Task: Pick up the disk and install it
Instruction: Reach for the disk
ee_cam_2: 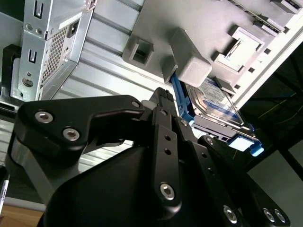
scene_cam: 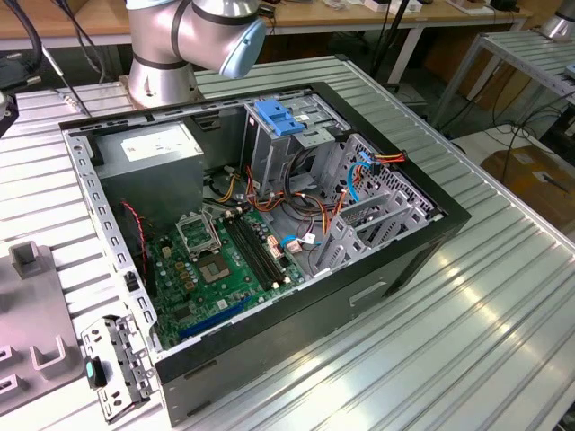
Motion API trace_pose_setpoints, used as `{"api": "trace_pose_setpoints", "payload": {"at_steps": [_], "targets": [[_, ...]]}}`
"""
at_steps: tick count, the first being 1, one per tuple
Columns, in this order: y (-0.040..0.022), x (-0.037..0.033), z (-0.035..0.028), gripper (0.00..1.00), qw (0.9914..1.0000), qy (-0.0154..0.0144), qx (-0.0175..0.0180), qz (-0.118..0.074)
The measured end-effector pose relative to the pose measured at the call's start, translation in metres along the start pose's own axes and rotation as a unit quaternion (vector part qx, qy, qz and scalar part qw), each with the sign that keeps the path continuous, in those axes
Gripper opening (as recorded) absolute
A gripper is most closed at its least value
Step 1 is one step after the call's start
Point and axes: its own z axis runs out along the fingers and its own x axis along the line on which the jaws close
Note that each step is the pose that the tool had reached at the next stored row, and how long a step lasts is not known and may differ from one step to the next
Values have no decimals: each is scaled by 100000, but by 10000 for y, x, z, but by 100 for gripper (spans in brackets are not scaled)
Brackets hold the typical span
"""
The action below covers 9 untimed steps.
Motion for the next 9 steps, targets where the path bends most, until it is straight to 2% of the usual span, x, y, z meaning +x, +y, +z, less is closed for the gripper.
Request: {"api": "trace_pose_setpoints", "payload": {"at_steps": [9], "targets": [[-14,165,25,11,100000,1,2,-3]]}}
